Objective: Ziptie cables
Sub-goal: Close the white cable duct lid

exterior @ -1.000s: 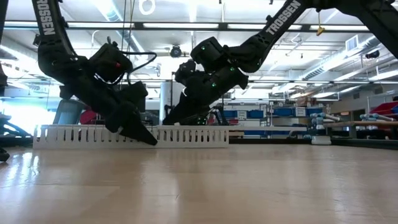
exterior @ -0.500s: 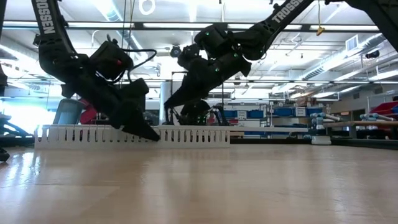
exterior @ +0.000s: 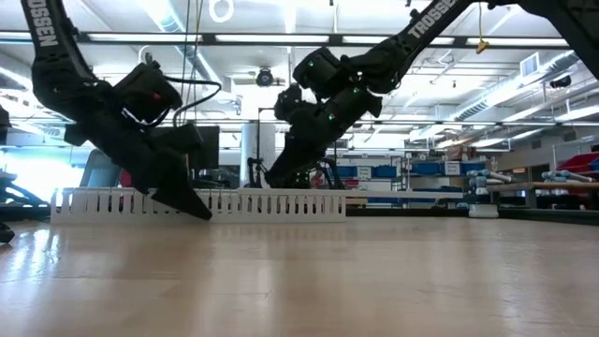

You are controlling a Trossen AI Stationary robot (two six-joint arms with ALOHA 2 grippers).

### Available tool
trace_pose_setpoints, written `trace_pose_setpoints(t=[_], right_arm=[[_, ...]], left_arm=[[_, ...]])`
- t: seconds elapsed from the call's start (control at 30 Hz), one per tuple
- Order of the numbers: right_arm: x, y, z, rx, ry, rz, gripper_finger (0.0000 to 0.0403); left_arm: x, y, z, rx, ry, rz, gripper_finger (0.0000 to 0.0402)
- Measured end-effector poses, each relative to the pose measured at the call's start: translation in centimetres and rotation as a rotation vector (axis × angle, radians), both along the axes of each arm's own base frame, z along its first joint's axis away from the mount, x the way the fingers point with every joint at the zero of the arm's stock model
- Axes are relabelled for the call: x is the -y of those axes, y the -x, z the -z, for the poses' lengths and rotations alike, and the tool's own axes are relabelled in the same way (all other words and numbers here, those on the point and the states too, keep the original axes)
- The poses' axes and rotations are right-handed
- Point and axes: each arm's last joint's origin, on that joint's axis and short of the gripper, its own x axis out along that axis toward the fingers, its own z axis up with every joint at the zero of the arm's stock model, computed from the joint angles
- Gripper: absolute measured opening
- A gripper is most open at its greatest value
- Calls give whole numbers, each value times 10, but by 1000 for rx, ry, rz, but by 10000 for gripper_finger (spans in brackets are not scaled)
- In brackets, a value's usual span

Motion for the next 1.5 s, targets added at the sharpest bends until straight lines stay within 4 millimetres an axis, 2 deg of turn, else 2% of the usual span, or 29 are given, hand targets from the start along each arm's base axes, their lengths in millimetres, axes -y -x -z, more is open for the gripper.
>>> trace_pose_setpoints(t=[0.1,0.23,0.33,0.4,0.47,0.6,0.77,1.0,1.17,1.27,1.37,1.5], right_arm=[[-2,-6,16,-12,-12,-16,0],[-7,-18,32,58,-16,-27,0],[-9,-25,32,104,-24,-46,0],[-10,-28,27,121,-15,-54,0],[-10,-31,23,136,-6,-68,0],[-10,-35,14,169,-27,-112,0],[-12,-31,1,161,-36,-129,0],[-8,-15,-8,23,-32,-76,0],[-8,-14,9,-64,-52,-48,0],[-10,-24,21,-9,-59,-61,0],[-15,-32,20,83,-35,-81,0],[-17,-35,19,113,-28,-95,0]], left_arm=[[1,3,1,21,8,-12,300],[0,2,1,20,-9,-7,257],[0,1,-1,30,-13,-2,230],[0,0,-1,36,-14,2,226],[0,0,-1,39,-12,10,234],[0,-1,-2,52,-15,13,279],[-1,-2,-5,72,-25,9,327],[-1,-2,-5,70,-36,-6,336],[-1,-3,-5,78,-39,-6,314],[-1,-2,-5,77,-41,-8,287],[-2,-2,-5,76,-49,-16,251],[-2,-3,-6,83,-52,-19,214]])
